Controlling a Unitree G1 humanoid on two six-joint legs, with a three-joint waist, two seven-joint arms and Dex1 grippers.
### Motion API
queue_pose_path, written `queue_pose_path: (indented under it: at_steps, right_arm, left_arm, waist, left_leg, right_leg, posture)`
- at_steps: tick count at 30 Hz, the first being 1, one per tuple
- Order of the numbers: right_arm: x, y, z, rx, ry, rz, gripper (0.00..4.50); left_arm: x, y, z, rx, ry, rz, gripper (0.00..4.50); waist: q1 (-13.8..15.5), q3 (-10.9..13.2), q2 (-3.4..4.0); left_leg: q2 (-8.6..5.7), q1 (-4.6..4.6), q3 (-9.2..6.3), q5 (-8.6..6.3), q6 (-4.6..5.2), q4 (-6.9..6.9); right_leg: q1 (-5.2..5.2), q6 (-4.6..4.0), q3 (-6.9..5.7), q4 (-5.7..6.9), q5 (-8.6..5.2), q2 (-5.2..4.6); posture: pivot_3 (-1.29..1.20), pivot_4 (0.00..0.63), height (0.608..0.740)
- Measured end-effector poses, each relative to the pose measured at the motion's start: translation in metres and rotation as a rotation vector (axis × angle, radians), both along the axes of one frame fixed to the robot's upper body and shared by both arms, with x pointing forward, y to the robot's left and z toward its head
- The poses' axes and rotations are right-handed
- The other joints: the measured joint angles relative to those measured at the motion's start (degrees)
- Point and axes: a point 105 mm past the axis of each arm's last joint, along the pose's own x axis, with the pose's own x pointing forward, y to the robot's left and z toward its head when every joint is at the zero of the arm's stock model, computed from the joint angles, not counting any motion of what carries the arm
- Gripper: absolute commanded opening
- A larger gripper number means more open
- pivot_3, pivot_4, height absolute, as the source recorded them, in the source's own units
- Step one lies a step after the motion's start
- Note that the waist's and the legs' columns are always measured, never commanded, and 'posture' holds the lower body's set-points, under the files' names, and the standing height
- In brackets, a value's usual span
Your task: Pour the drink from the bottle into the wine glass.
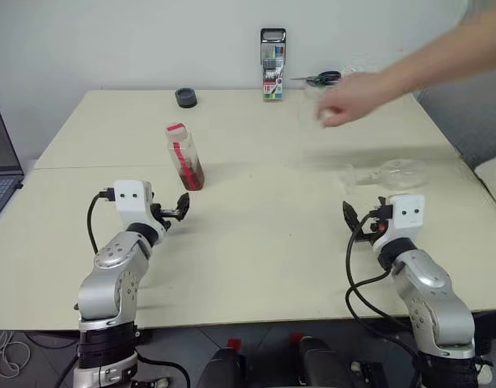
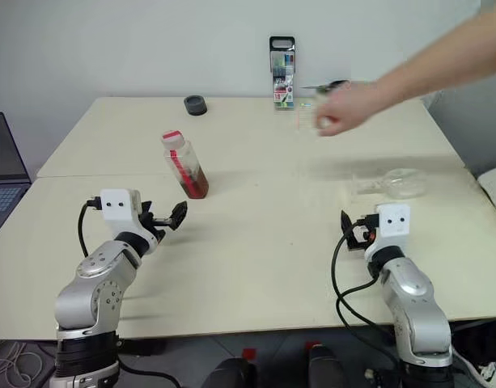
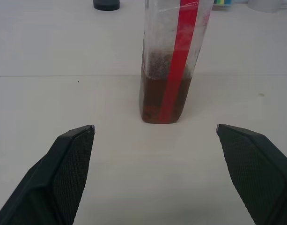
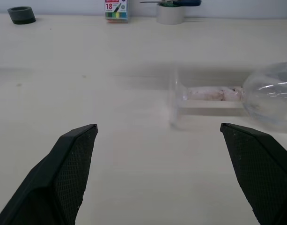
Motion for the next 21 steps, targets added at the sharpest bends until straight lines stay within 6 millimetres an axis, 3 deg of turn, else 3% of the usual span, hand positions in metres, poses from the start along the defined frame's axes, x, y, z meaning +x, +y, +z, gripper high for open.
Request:
queue_pose_path:
  at_steps: [14,21]
  right_arm:
    - [0.001,0.004,0.001,0.006,-0.003,0.012,4.50]
    - [0.008,0.010,0.015,-0.013,-0.044,0.074,4.50]
  left_arm:
    - [0.000,-0.002,-0.002,-0.012,0.009,-0.004,4.47]
    - [0.003,-0.004,0.004,-0.012,-0.009,-0.009,4.47]
  waist:
    - [0.0,0.0,0.00]
    - [0.0,0.0,0.00]
  left_leg:
    - [-0.01,0.00,0.00,0.00,0.00,0.00]
    - [-0.01,0.00,0.01,0.00,0.00,0.00]
  right_leg:
    - [0.00,0.00,0.00,0.00,0.00,0.01]
    - [0.00,0.00,-0.01,0.00,0.00,0.03]
  posture:
    - [0.00,0.150,0.740]
    - [0.00,0.150,0.740]
